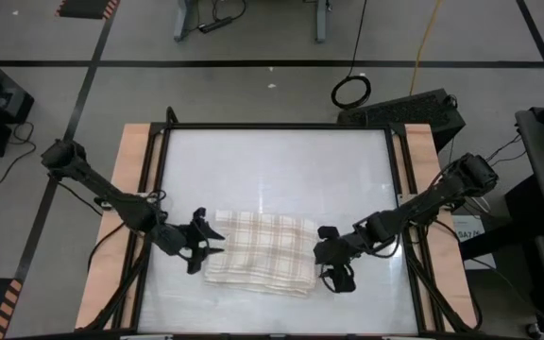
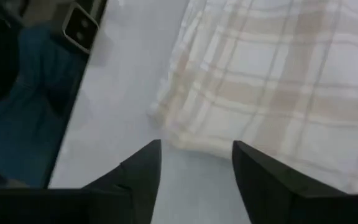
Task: Roll towel
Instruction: Roll the white towel
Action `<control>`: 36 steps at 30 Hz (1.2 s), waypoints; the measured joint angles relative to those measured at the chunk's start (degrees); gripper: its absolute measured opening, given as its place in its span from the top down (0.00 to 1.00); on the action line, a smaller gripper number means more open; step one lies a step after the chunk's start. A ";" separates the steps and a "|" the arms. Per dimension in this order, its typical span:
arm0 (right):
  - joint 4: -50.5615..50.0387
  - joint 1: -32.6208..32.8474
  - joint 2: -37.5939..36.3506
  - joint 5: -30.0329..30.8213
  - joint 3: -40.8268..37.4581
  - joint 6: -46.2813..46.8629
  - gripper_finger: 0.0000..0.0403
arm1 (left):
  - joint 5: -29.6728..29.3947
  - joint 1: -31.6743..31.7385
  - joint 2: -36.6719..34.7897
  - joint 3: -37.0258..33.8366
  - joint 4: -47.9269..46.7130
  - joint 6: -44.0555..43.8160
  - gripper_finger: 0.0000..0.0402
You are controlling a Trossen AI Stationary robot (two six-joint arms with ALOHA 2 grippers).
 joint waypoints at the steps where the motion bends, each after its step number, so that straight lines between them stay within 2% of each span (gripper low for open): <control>1: 1.64 0.67 0.00 1.61 -0.56 1.16 0.57 | 0.04 0.00 1.71 0.00 2.18 0.49 0.58; 5: 8.94 3.80 1.94 6.73 -2.54 2.65 0.62 | 1.03 0.00 8.44 0.00 9.30 2.78 0.58; 9: 10.74 7.59 4.94 12.30 -2.63 1.74 0.59 | 4.17 -0.74 12.78 0.00 9.20 2.08 0.58; 14: 13.37 11.66 9.44 19.58 -2.63 0.80 0.53 | 4.15 -1.98 14.85 0.00 9.66 -0.12 0.58; 19: 17.46 12.44 14.90 20.46 -2.48 -1.24 0.53 | 3.50 -2.73 14.90 0.02 9.45 -0.08 0.58; 24: 17.09 12.39 16.85 23.14 -1.71 -2.07 0.64 | 3.30 -3.47 14.90 0.02 9.21 -0.10 0.58; 31: 17.10 12.40 16.85 20.09 -1.69 -2.95 0.95 | 3.52 -6.49 14.90 0.02 8.83 -1.50 0.58; 33: 17.12 12.37 16.85 19.57 -1.69 -2.67 0.98 | 3.67 -7.86 14.90 0.02 8.27 -2.21 0.58; 36: 17.02 12.37 16.52 19.57 -1.69 -1.84 0.96 | 5.15 -9.73 14.88 0.02 6.37 -5.32 0.58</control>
